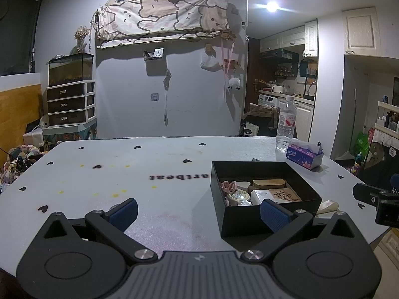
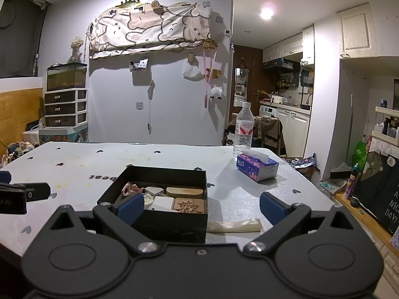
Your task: Organize rigid objects
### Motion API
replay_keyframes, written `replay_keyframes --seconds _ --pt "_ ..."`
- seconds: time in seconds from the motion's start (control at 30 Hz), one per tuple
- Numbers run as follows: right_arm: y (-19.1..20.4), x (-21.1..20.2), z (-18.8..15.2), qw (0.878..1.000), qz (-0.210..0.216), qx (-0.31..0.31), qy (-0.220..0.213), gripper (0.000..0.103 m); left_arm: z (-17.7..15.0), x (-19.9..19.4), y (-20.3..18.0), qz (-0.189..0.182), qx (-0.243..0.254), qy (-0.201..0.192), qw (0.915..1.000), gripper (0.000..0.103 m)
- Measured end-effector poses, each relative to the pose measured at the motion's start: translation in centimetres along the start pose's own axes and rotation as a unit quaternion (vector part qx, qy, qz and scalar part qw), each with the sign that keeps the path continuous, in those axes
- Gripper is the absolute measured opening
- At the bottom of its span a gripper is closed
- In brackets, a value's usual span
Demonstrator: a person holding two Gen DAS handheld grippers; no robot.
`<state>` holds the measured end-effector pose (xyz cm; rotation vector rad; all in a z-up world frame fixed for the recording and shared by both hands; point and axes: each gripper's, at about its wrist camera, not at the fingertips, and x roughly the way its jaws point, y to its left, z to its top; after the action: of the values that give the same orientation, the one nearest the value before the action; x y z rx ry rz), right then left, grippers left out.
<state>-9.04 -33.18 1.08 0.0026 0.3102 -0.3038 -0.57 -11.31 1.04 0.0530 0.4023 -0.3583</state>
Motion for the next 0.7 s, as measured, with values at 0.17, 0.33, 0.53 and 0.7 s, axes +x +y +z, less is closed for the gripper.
replay_keyframes --seconds 0.17,0.33,0.53,0.7 --pt "-0.04 0.01 -0.03 1.000 0.001 -0.001 0.000 0.100 -0.01 0.01 -0.01 0.000 0.000 0.000 1.0000 0.103" --pt "-0.05 -0.08 -0.11 1.000 0.001 -0.001 0.000 0.100 -0.03 -0.07 0.04 0.000 0.001 0.000 1.0000 0.103" --pt "-0.03 -0.09 -0.11 1.000 0.001 -0.001 0.000 0.100 -0.04 -0.07 0.01 0.000 0.000 0.000 1.0000 0.103" --pt "-0.02 -0.08 -0.10 1.000 0.001 -0.001 0.000 0.100 -0.04 -0.08 0.03 0.000 0.001 0.000 1.0000 0.103"
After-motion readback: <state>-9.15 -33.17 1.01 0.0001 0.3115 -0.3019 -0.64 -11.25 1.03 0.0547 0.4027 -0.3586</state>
